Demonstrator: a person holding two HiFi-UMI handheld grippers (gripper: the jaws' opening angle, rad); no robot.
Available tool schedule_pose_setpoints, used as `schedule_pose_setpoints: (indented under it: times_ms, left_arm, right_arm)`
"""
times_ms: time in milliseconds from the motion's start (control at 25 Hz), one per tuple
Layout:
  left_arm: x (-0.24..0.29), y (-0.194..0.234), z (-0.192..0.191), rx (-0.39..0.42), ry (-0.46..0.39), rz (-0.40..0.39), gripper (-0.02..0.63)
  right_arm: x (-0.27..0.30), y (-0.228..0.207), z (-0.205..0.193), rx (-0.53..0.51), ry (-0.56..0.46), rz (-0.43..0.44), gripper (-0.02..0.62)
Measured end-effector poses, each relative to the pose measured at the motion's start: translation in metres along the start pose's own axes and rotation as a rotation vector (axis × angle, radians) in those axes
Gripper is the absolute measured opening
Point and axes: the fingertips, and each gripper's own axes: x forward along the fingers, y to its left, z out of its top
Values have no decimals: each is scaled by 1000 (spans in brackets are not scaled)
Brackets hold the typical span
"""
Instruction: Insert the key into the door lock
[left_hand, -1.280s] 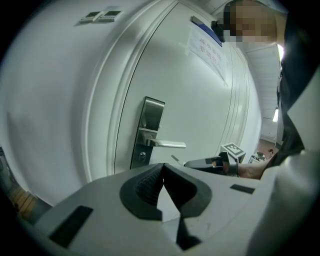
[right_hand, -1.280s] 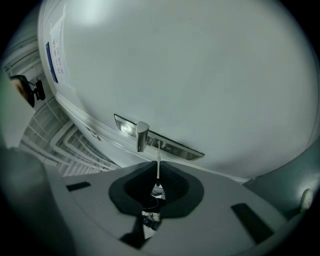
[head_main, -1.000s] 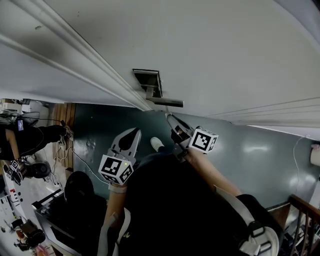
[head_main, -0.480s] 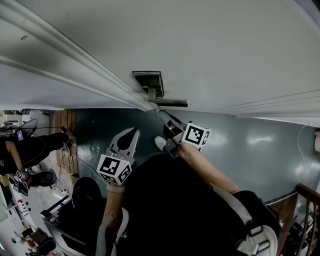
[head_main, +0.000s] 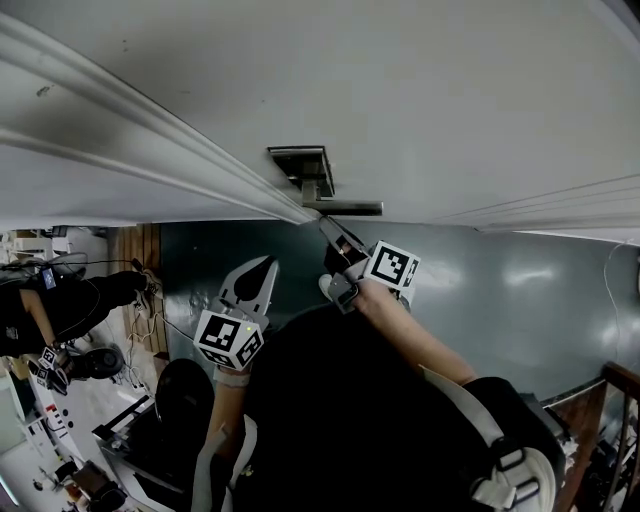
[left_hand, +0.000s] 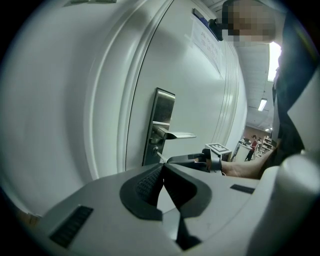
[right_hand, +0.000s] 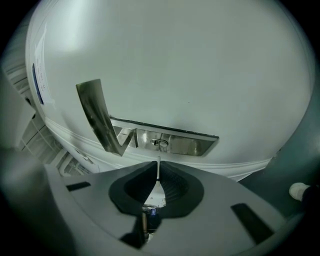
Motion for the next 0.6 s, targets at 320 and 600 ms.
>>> schedule_pose_setpoints:
  times_ms: [320, 600]
  left_arm:
    - [0, 3, -2, 7, 7, -15, 9]
    - [-3, 4, -6, -3, 4, -22, 9]
  right_arm:
    - [0, -1, -2, 46, -27, -9, 34]
    - [-1, 5, -2, 75, -48, 7, 34]
